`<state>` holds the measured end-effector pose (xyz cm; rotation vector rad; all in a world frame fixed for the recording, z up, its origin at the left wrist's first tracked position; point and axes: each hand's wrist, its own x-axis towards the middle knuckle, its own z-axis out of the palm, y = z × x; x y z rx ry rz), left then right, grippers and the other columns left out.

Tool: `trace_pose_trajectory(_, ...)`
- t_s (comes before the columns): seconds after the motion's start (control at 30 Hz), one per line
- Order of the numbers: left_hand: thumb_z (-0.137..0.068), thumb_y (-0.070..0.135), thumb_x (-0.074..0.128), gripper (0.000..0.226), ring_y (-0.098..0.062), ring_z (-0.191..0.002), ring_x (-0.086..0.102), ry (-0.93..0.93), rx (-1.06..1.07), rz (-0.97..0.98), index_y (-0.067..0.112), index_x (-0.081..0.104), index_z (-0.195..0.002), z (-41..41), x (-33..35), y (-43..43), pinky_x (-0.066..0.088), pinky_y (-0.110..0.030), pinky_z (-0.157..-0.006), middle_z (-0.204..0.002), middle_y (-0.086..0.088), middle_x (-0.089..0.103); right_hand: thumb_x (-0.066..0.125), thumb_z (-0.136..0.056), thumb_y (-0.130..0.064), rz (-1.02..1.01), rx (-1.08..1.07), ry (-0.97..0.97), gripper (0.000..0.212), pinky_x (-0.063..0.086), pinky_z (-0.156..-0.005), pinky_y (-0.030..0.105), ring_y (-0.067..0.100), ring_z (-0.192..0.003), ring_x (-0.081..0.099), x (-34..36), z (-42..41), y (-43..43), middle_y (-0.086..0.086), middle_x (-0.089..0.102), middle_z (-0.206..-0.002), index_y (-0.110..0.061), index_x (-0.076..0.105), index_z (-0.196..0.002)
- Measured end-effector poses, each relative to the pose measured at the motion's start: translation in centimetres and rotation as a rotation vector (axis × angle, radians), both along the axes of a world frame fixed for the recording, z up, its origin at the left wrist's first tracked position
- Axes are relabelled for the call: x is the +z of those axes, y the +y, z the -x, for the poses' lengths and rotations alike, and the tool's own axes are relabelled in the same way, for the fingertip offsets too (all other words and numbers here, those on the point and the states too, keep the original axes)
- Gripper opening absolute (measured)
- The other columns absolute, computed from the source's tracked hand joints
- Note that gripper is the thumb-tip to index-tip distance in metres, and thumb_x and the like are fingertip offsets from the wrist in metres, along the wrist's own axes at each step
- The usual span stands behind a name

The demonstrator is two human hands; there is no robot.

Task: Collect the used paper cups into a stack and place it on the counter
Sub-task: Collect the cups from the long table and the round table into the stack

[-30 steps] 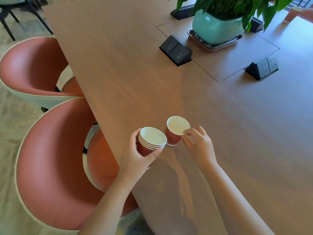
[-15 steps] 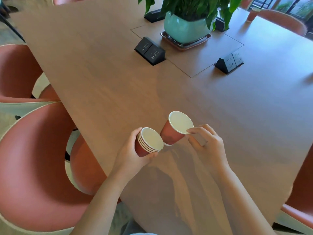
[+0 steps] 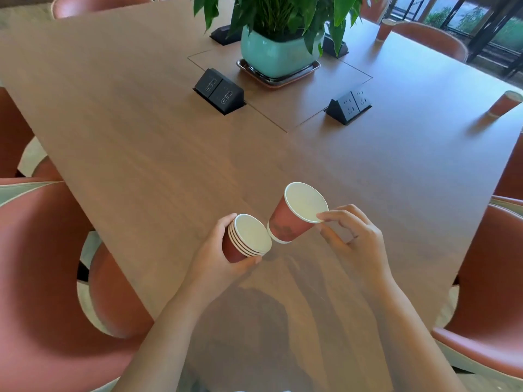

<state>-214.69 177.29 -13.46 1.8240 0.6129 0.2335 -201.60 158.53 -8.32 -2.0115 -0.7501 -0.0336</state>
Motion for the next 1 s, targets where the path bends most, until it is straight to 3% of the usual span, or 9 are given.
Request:
trace_pose_trajectory(0.13, -0.061, 0.034, 0.084, 0.077, 0.01, -0.109, 0.05, -0.014, -0.019, 0.02, 0.042, 0.042, -0.126, -0.6, 0.3, -0.8, 0.043, -0.018, -0.086, -0.118, 0.03, 0.053, 0.07, -0.075, -0.001, -0.006, 0.029, -0.004, 0.019, 0.04, -0.068, 0.012, 0.002, -0.081, 0.054, 0.3, -0.4, -0.7, -0.004, 0.058, -0.084, -0.015, 0.069, -0.088)
trace_pose_trajectory(0.33, -0.053, 0.048, 0.078, 0.07, 0.01, -0.106, 0.053, -0.011, -0.071, 0.036, 0.067, 0.038, -0.107, -1.2, 1.5, -2.0, 0.044, -0.015, -0.081, -0.112, 0.036, 0.054, 0.07, -0.075, -0.003, -0.019, 0.081, 0.02, 0.019, 0.044, -0.07, 0.02, 0.006, -0.081, 0.056, 0.7, -0.6, -0.9, -0.002, 0.06, -0.085, -0.015, 0.069, -0.089)
trace_pose_trajectory(0.77, -0.052, 0.044, 0.079, 0.074, 0.006, -0.102, 0.057, -0.049, -0.102, 0.073, 0.054, 0.044, -0.116, -1.6, 2.0, -2.9, 0.051, -0.017, -0.075, -0.111, 0.031, 0.057, 0.069, -0.078, -0.005, 0.068, 0.233, 0.086, 0.02, 0.045, -0.074, 0.019, 0.011, -0.084, 0.06, -0.1, -0.4, -0.7, -0.001, 0.064, -0.089, -0.015, 0.07, -0.094)
trace_pose_trajectory(0.87, -0.052, 0.046, 0.079, 0.072, 0.01, -0.099, 0.056, -0.058, -0.09, 0.085, 0.055, 0.044, -0.114, -1.6, 2.3, -2.9, 0.052, -0.017, -0.07, -0.11, 0.033, 0.057, 0.068, -0.078, -0.006, 0.084, 0.249, 0.101, 0.019, 0.047, -0.074, 0.023, 0.015, -0.086, 0.061, -0.4, -0.2, -0.5, 0.001, 0.064, -0.089, -0.016, 0.071, -0.095)
trace_pose_trajectory(1.0, -0.056, 0.035, 0.083, 0.071, 0.011, -0.103, 0.054, -0.072, -0.084, 0.064, 0.053, 0.045, -0.114, -1.8, 2.6, -2.7, 0.05, -0.012, -0.076, -0.111, 0.035, 0.056, 0.068, -0.078, -0.006, 0.101, 0.258, 0.092, 0.021, 0.048, -0.076, 0.029, 0.018, -0.088, 0.061, -0.8, -0.1, -0.3, -0.001, 0.064, -0.091, -0.017, 0.071, -0.096)
